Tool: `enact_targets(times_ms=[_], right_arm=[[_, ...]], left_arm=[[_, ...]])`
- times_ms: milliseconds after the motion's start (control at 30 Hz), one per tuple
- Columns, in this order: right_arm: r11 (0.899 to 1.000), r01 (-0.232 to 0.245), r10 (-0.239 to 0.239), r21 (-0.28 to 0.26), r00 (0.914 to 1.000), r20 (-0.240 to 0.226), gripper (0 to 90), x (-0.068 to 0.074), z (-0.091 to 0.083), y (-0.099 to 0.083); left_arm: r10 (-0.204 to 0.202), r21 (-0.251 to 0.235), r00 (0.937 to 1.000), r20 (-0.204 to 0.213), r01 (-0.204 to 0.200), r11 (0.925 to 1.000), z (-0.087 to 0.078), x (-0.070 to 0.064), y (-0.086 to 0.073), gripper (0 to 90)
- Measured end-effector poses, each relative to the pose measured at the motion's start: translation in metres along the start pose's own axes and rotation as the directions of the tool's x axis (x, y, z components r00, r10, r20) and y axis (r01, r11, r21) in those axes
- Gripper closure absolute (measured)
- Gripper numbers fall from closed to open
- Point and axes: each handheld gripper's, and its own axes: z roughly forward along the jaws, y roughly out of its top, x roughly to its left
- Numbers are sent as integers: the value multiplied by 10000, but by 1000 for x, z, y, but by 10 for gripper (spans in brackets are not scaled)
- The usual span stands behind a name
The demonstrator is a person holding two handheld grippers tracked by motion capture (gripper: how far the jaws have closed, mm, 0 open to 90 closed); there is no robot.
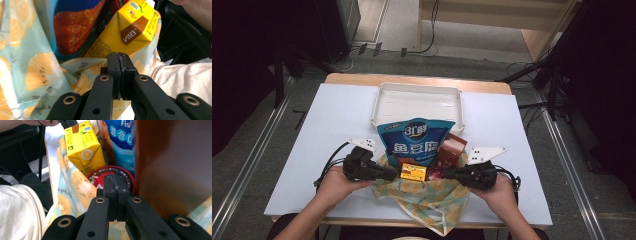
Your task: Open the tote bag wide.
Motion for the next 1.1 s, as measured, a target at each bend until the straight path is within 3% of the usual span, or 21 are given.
enact_targets(times_ms=[267, 567, 833, 1100], right_arm=[[9996, 199, -192, 184, 9992, -355, 900, 5, 8, 0], [9987, 442, -422, 255, 9963, -747, 900, 18, 5, -9], [9959, 662, -594, 615, 9926, -1063, 900, 19, 3, -26], [9900, 588, -441, 1285, 9925, -1144, 900, 7, 8, -43]], left_arm=[[-18, 219, 9997, 230, 13, 9998, 7, -1, -8, 894], [-116, 244, 9992, 378, 106, 9996, 13, 1, -19, 886], [-260, 423, 9995, 167, 253, 9988, 17, 10, -24, 884], [-303, 383, 9994, -196, 310, 9988, 20, 19, -26, 888]])
